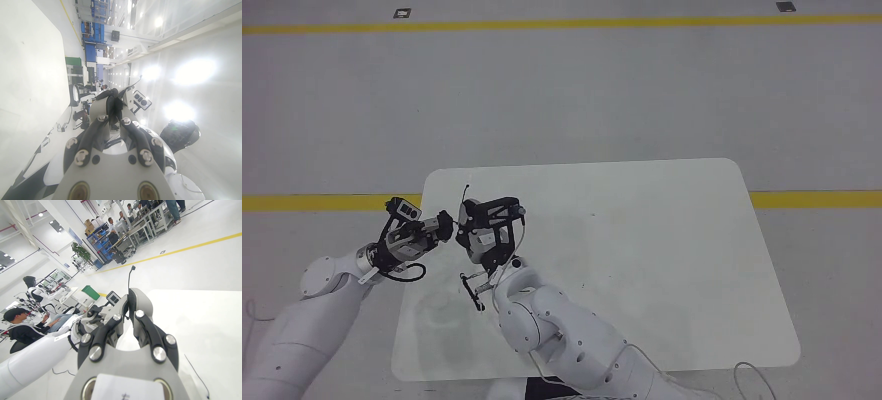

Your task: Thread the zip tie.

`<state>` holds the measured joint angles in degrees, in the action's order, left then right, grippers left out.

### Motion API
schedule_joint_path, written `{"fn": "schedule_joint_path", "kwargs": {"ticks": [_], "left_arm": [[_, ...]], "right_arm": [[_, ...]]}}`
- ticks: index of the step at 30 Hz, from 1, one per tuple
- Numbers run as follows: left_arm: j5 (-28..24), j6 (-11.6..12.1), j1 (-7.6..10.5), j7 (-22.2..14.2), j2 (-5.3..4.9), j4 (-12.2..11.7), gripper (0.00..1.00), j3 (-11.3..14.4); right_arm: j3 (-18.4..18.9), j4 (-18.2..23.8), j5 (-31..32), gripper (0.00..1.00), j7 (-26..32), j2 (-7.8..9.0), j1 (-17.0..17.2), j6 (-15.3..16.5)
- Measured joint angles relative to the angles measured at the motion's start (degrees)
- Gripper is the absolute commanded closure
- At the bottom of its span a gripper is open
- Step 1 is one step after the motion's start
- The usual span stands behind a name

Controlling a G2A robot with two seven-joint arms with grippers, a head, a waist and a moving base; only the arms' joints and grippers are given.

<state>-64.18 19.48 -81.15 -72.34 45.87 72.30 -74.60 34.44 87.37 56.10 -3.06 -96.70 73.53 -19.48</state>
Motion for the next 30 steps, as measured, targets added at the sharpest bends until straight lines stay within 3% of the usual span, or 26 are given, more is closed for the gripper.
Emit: {"fn": "schedule_joint_path", "kwargs": {"ticks": [30], "left_arm": [[0.00,0.00,0.00,0.00,0.00,0.00,1.00,0.00]], "right_arm": [[-0.48,-1.43,-11.51,1.00,-2.69,-0.48,-0.95,0.00]]}}
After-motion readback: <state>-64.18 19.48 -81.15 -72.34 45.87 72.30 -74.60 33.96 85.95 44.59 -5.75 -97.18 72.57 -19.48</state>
